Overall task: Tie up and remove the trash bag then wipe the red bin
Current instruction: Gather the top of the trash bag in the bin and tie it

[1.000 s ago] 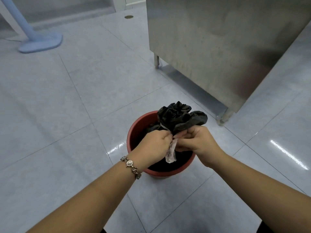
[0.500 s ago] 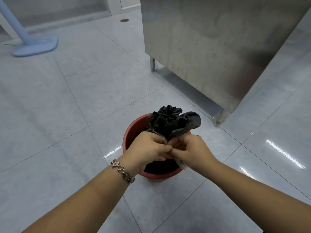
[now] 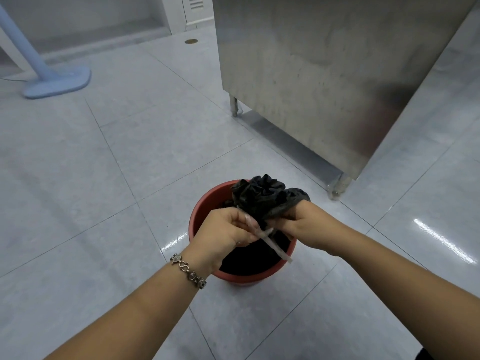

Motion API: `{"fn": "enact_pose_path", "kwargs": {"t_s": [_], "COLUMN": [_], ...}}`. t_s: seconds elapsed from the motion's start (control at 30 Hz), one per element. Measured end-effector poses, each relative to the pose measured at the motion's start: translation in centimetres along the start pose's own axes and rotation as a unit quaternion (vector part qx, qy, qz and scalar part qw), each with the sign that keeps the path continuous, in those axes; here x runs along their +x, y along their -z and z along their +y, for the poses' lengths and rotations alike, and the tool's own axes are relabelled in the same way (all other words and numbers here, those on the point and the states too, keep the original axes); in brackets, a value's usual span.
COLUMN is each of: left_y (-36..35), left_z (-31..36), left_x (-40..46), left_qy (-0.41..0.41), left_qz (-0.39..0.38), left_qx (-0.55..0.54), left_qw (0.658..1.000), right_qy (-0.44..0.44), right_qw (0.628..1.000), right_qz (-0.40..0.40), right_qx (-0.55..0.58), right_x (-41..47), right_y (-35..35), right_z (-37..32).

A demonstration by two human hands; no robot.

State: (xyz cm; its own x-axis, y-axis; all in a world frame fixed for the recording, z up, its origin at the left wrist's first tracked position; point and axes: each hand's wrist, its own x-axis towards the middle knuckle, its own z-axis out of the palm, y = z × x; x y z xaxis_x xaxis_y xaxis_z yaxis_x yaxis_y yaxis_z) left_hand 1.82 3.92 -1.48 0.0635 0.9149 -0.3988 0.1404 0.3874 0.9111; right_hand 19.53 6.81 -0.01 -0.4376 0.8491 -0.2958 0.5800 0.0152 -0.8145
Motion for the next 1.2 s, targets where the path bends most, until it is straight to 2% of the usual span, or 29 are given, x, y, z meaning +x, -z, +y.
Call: {"fn": "enact_pose_path", "kwargs": {"t_s": [0.13,0.37,0.5,0.6,0.7,0.8,1.07,1.13,1.2], "left_y": [-0.4,-0.1,0.2,-0.2,-0.3,-0.3,-0.4,-0.4,-0.5], "left_z": [-0.4,-0.8,-1.2,-1.4,-1.6,-1.9,-2.5,-2.3,-1.8], "left_x": [-0.2,-0.1,0.0,-0.2,0.0,0.1,0.6,0.7,0.7], "left_qy": [-0.052,-0.072,-0.088,-0.102,-0.113,-0.121,-0.140,-0.123,-0.089], "left_qz": [0.041,0.110,0.121,0.125,0.130,0.124,0.135,0.122,0.105], "left_qx": [0.027,0.026,0.040,0.100,0.123,0.135,0.085,0.050,-0.018], "left_qw": [0.997,0.991,0.988,0.982,0.977,0.976,0.977,0.984,0.990], "right_qy": [-0.007,-0.021,-0.076,-0.089,-0.024,0.010,-0.087,-0.063,-0.019], "right_qw": [0.999,0.997,0.990,0.994,0.981,0.981,0.984,0.985,0.990], "right_qz": [-0.016,-0.074,-0.078,-0.065,-0.065,-0.080,-0.146,-0.124,-0.054], "right_qx": [0.030,0.030,0.084,-0.030,-0.179,-0.178,-0.060,-0.098,-0.132], "right_x": [0.7,1.3,2.1,2.5,2.6,2.4,2.3,2.4,2.6], "right_y": [0.1,0.5,0.3,0.0,-0.4,-0.2,-0.1,-0.4,-0.7], "right_z": [-0.4,-1.2,-1.1,-1.1,-1.1,-1.2,-1.1,-1.3,-1.4]}}
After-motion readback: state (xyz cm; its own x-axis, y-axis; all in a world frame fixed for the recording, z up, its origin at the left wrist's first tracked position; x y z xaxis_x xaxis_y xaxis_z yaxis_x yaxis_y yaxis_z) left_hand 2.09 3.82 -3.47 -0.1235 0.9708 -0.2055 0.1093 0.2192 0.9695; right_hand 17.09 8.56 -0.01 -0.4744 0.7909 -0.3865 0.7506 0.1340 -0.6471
